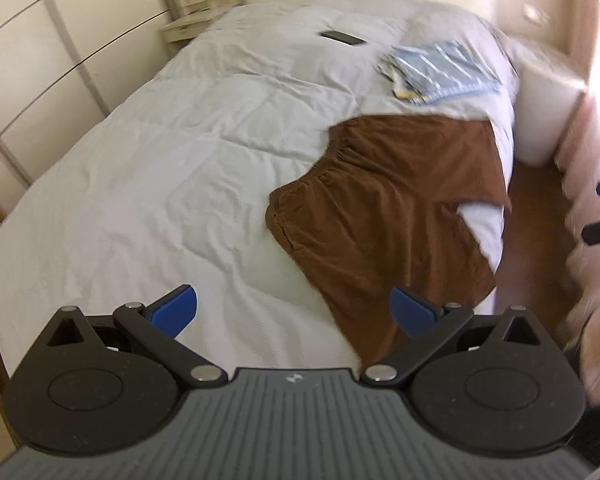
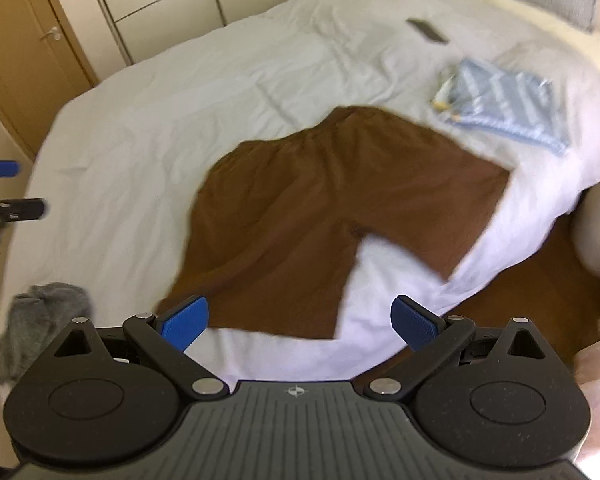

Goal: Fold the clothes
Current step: 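Grasp the shorts waistband corner with the left tool while the right tool grasps the other corner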

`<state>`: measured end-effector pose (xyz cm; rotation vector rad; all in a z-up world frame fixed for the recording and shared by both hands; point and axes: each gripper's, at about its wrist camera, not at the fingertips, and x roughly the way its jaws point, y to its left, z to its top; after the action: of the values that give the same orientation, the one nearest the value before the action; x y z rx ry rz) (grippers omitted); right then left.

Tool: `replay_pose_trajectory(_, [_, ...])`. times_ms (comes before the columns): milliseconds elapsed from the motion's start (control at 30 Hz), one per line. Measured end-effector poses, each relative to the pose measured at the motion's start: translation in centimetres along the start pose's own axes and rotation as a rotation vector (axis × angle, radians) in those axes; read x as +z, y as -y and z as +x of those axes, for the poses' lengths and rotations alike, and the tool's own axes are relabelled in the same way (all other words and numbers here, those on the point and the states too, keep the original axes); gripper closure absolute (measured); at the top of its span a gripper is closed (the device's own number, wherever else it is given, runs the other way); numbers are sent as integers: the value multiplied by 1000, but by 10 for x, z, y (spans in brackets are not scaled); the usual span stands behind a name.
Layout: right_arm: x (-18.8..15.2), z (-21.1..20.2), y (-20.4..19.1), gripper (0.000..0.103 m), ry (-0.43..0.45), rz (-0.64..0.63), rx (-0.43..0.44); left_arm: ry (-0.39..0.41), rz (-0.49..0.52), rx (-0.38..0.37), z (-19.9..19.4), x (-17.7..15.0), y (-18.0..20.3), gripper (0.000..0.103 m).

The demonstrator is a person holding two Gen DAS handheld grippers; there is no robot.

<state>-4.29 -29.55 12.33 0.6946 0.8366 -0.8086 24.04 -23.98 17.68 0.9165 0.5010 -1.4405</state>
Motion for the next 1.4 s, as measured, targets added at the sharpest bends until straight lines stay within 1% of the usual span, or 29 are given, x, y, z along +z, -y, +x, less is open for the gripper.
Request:
replay_pose_trajectory(67, [1, 16, -16, 3, -35, -39, -14, -2, 107, -9, 24, -3, -7, 2])
replay_pose_trajectory(200, [-2, 61, -53, 3, -117, -118, -103, -7, 313, -35, 79, -9, -24, 2])
replay_pose_trajectory(267, [-4, 87, -72, 4, -137, -120, -97, -4, 396, -50, 106, -10, -32, 2])
replay_pose_trajectory(300, [-6, 99, -80, 6, -144, -114, -80, 0, 430, -57, 118, -11, -35, 3])
replay_pose_trajectory(333, [-7, 111, -88, 16, -149, -109, -63, 4, 463, -64, 130, -12, -39, 5])
replay_pose_trajectory(367, [-9, 122, -98, 22, -151, -109, -51, 9, 496, -71, 142, -13, -42, 6])
replay_pose_trajectory(400, [-10, 133, -108, 33, -152, -114, -39, 13, 530, -78, 153, -13, -45, 6])
replay_pose_trajectory(433, [-12, 145, -118, 40, -148, -129, -30, 17, 563, -85, 165, -14, -48, 6])
replay_pose_trajectory(467, [-14, 154, -129, 42, -139, -144, -21, 21, 597, -92, 177, -15, -52, 6])
replay_pose_trajectory(533, [-17, 173, -148, 49, -127, -168, -6, 30, 664, -106, 201, -16, -58, 6])
replay_pose_trajectory(600, [-19, 192, -161, 49, -131, -175, -6, 38, 729, -120, 224, -17, -65, 6])
replay_pose_trajectory(700, [-18, 217, -171, 49, -153, -140, -26, 24, 730, -145, 241, -21, -67, 6])
replay_pose_trajectory(733, [-18, 226, -172, 47, -166, -111, -36, 21, 730, -151, 243, -22, -67, 6])
replay_pose_trajectory(800, [-18, 241, -171, 46, -199, -68, -46, 15, 730, -162, 247, -25, -67, 5])
replay_pose_trajectory(867, [-22, 254, -172, 46, -236, -65, -68, 9, 731, -174, 251, -29, -66, 5])
replay_pose_trajectory(933, [-25, 260, -172, 47, -254, -101, -93, 4, 734, -185, 256, -31, -66, 5])
replay_pose_trajectory(967, [-25, 258, -169, 51, -254, -102, -99, 2, 736, -190, 258, -31, -67, 5])
replay_pose_trajectory(1000, [-24, 254, -165, 64, -250, -104, -106, 0, 739, -195, 260, -32, -67, 5])
replay_pose_trajectory(1067, [-22, 243, -158, 98, -245, -114, -116, 22, 792, -191, 269, -31, -65, 5])
replay_pose_trajectory(1200, [-15, 211, -147, 98, -213, -136, -106, 64, 897, -183, 286, -30, -59, 5])
replay_pose_trajectory(1300, [-11, 187, -141, 98, -190, -121, -84, 97, 975, -176, 299, -29, -55, 5])
replay_pose_trajectory(1400, [-2, 166, -131, 98, -165, -81, -74, 130, 1054, -170, 312, -28, -52, 5])
